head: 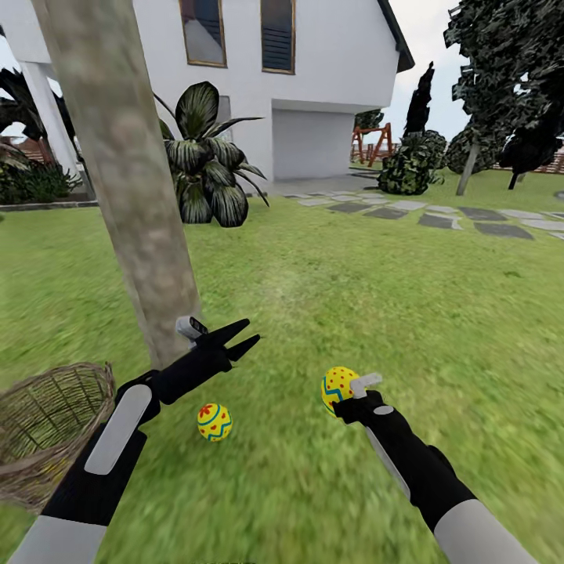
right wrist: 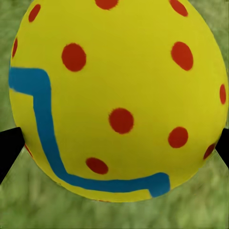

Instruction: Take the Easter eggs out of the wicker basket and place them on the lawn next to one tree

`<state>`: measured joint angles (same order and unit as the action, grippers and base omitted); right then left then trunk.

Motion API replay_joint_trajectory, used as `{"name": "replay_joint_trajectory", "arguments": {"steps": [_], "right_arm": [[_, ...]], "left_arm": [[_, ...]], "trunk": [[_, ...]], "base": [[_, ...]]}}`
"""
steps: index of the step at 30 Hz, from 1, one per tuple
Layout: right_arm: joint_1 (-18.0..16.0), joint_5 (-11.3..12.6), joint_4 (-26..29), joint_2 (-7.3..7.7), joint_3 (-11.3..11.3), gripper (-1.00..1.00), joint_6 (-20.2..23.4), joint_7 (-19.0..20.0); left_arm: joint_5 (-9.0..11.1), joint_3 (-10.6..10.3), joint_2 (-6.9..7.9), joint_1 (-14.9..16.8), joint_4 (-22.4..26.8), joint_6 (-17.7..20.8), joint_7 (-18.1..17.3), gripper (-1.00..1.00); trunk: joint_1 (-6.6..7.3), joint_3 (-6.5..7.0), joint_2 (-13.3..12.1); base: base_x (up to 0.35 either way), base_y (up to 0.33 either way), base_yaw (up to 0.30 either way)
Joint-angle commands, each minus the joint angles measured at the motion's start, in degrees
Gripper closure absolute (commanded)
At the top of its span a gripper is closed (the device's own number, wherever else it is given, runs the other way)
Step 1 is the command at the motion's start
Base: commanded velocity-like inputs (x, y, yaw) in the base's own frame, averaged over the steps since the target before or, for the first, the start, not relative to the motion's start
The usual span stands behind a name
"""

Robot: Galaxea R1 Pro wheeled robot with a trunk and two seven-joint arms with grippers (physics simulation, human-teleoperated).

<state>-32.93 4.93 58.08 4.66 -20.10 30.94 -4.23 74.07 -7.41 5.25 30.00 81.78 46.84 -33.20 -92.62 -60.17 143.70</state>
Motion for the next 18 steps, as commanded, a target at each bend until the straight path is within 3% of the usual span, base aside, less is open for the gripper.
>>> {"name": "replay_joint_trajectory", "arguments": {"steps": [1,12,18], "right_arm": [[-0.03,0.52,0.10,0.08,-0.21,1.00,0.26,-0.52],[-0.03,0.52,0.12,0.08,-0.20,1.00,0.26,-0.43],[-0.03,0.54,0.10,0.08,-0.21,1.00,0.26,-0.43]], "left_arm": [[0.29,-0.06,0.02,0.06,-0.04,0.27,-0.02,-1.00],[0.29,-0.06,-0.07,0.01,-0.04,0.27,0.06,-1.00],[0.29,-0.06,-0.20,-0.02,-0.04,0.27,0.23,-1.00]], "trunk": [[0.01,-0.05,0.02],[0.01,-0.05,0.02],[0.01,-0.05,0.02]], "base": [[0.001,-0.001,0.294],[0.000,-0.010,0.294],[0.089,-0.276,0.294]]}}
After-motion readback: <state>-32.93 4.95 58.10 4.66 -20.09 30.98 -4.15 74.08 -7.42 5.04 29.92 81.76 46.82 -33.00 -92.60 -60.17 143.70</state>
